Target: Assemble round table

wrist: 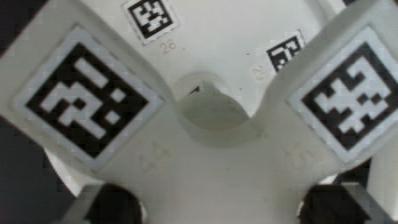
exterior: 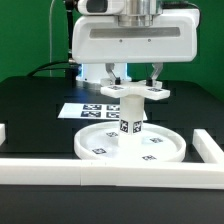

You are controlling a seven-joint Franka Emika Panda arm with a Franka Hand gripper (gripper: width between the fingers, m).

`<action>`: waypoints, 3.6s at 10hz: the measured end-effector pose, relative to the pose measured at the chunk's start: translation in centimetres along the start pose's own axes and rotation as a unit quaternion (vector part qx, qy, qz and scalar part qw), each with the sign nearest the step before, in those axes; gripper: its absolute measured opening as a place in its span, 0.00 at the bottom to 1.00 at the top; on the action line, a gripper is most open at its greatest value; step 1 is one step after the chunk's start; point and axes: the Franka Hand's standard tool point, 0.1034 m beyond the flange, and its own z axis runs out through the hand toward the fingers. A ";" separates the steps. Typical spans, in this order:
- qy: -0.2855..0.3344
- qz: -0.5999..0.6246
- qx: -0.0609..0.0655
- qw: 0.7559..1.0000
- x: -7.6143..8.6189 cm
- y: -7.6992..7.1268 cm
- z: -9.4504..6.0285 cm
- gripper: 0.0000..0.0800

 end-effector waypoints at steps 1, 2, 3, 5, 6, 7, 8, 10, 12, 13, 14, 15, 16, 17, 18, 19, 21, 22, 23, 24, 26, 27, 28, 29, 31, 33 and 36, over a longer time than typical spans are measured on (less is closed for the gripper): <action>0.007 0.064 0.003 0.998 0.0 -0.1 0.0 0.55; 0.014 0.118 0.005 0.993 -0.1 -0.4 0.0 0.55; 0.018 0.166 0.012 0.986 -0.2 -0.6 0.1 0.55; 0.027 0.256 0.031 0.966 -0.1 -0.6 0.1 0.55; 0.027 0.282 0.035 0.959 0.0 -0.6 0.1 0.55; 0.026 0.313 0.036 0.949 0.0 -0.7 0.1 0.55; 0.025 0.326 0.036 0.944 -0.1 -0.7 0.1 0.55; 0.021 0.392 0.042 0.919 -0.1 -0.9 0.1 0.55; 0.020 0.467 0.050 0.883 -0.1 -1.0 0.2 0.55; 0.019 0.527 0.056 0.848 -0.1 -1.2 0.2 0.55; 0.018 0.577 0.065 0.814 0.0 -1.4 0.2 0.55; 0.015 0.618 0.074 0.782 0.0 -1.6 0.2 0.55; 0.011 0.650 0.079 0.755 0.0 -1.8 0.2 0.55; 0.005 0.692 0.086 0.717 0.0 -2.1 0.2 0.55; 0.005 0.729 0.093 0.678 0.0 -2.1 0.2 0.56; 0.001 0.762 0.100 0.640 0.1 -2.0 0.2 0.56; -0.004 0.782 0.102 0.614 0.1 -2.0 0.2 0.56; -0.004 0.780 0.102 0.618 0.1 -2.0 0.2 0.56; -0.008 0.767 0.098 0.634 0.0 -2.1 0.2 0.70; -0.019 0.750 0.094 0.654 0.0 -2.4 -0.3 0.78; -0.035 0.724 0.097 0.682 0.3 -3.2 -2.0 0.80; -0.037 0.711 0.101 0.695 0.4 -3.5 -2.7 0.81; -0.036 0.706 0.100 0.700 0.4 -3.4 -2.5 0.81; -0.036 0.706 0.099 0.700 0.4 -3.5 -2.4 0.81; -0.030 0.660 0.100 0.744 0.3 -3.5 -2.3 0.81; -0.018 0.514 0.078 0.854 0.1 -4.1 -2.3 0.81; -0.013 0.367 0.080 0.927 0.2 -4.5 -2.5 0.81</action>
Offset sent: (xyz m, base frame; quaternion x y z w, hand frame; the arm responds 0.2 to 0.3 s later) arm -0.0109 0.0035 -0.0016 0.0283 0.0253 0.3205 0.9465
